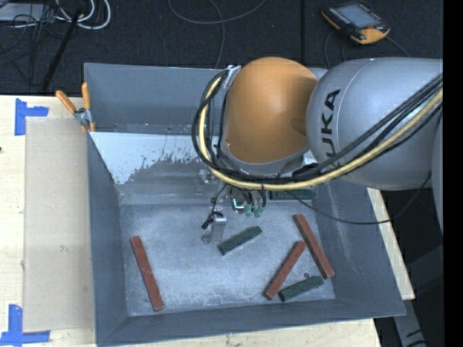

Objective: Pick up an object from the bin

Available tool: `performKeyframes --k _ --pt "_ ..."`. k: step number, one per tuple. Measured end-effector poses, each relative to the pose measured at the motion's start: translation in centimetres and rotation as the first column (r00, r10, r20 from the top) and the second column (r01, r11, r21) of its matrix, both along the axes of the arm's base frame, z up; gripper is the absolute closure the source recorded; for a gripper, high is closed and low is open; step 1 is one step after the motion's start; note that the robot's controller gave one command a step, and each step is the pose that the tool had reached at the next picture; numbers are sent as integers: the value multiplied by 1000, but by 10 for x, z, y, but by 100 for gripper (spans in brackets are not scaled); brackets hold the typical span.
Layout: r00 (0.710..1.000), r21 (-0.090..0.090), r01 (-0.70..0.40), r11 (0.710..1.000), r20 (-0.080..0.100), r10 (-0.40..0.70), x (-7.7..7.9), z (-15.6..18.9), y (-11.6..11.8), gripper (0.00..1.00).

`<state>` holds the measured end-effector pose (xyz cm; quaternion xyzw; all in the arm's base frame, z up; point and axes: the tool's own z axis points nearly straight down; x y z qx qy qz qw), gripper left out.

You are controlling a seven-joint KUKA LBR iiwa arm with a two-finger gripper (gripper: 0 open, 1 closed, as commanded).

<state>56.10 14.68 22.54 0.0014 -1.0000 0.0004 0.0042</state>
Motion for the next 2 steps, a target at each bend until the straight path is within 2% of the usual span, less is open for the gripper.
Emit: performKeyframes --k 1,2 --pt "1000 1 4 1000 7 -4 2 4 -1 0" --pt "985 3 -172 985 14 172 7 -30 -37 0"
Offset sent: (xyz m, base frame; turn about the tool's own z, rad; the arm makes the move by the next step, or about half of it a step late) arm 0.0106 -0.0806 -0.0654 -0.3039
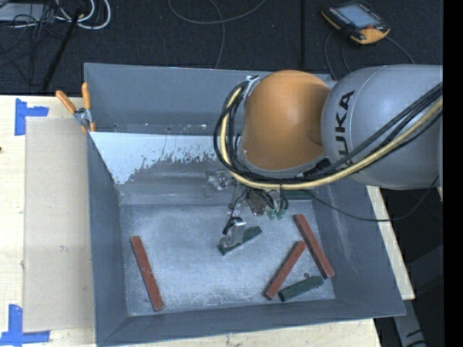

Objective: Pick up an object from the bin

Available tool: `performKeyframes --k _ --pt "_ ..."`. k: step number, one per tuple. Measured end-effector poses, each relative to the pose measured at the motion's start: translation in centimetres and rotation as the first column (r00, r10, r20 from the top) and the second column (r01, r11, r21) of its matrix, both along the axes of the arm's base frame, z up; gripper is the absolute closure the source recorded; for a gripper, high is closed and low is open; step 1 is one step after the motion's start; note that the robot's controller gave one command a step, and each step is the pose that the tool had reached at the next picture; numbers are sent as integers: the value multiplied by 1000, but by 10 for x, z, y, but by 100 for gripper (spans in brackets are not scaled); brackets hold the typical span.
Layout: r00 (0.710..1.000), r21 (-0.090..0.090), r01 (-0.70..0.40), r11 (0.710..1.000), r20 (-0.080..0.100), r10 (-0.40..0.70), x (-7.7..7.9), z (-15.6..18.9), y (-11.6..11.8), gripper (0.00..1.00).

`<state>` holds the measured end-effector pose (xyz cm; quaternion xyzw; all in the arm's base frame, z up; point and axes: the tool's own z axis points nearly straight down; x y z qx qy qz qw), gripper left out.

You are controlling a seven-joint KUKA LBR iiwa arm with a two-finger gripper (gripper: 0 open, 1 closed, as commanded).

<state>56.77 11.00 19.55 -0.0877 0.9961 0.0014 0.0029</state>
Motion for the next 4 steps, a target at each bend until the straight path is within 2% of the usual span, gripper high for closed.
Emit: performKeyframes --k 1,2,3,4 --pt "1000 -3 -2 1000 -7 2 3 -31 -67 0" --pt "1000 -4 -6 1000 -8 6 3 -35 -98 0" --pt "973 -4 -232 973 -2 232 7 -87 -79 0" --pt "964 -3 -266 964 -7 266 5 -125 -68 100"
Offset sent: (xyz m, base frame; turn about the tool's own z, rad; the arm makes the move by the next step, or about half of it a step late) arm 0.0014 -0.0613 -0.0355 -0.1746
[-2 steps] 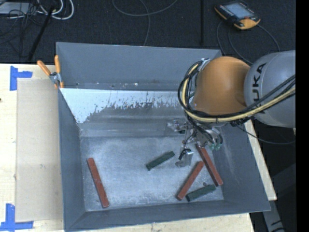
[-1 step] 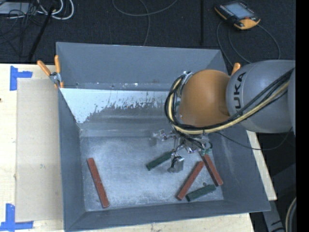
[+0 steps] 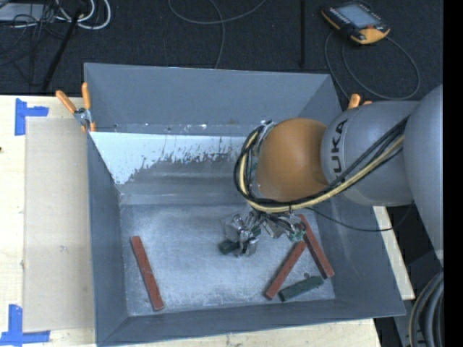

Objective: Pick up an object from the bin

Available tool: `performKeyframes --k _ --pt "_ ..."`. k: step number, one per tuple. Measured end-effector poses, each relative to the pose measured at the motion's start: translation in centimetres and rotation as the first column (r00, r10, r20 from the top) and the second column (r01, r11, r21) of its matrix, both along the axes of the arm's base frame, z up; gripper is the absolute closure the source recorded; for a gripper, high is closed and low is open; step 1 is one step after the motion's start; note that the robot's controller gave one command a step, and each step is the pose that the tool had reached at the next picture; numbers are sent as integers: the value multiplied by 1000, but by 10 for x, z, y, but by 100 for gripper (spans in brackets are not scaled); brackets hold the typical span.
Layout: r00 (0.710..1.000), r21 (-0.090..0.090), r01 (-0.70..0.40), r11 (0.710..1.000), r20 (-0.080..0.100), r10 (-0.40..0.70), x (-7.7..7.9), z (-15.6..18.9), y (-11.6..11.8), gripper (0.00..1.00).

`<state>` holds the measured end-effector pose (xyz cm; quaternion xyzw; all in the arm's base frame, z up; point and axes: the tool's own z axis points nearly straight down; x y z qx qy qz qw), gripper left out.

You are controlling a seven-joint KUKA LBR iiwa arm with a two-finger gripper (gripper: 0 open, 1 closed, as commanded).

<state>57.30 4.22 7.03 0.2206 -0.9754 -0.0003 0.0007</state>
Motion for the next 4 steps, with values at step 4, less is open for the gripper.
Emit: performKeyframes --k 4 --pt "1000 0 1 1000 0 -1 -1 43 1 100"
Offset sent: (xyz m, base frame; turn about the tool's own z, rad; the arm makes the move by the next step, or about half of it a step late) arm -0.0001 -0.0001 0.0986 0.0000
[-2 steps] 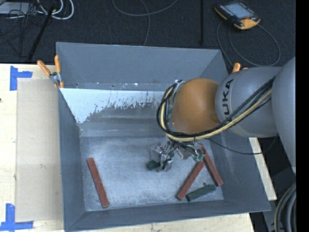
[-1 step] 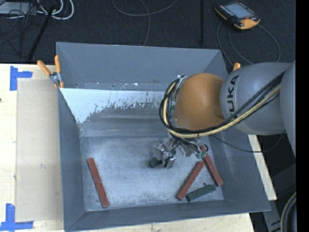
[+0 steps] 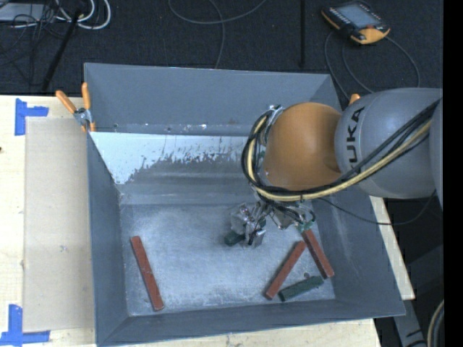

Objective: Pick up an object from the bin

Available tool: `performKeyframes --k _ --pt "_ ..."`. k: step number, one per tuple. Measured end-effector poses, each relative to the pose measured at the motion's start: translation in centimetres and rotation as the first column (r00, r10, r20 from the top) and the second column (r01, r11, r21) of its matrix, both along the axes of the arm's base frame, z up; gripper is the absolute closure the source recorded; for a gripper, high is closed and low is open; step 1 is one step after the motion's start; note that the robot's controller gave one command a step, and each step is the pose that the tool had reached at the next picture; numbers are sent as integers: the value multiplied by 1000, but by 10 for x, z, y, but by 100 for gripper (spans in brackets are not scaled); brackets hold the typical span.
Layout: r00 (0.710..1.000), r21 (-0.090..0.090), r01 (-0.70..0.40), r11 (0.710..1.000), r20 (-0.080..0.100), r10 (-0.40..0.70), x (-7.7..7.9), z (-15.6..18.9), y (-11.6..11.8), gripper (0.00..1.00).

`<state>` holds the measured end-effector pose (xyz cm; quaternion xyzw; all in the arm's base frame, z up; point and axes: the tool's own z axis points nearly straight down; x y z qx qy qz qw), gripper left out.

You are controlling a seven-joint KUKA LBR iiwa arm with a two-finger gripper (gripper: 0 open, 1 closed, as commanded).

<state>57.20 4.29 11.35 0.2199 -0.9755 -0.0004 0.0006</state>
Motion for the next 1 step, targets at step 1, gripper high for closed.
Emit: performKeyframes --k 1 --pt "1000 0 0 1000 2 0 0 14 0 100"
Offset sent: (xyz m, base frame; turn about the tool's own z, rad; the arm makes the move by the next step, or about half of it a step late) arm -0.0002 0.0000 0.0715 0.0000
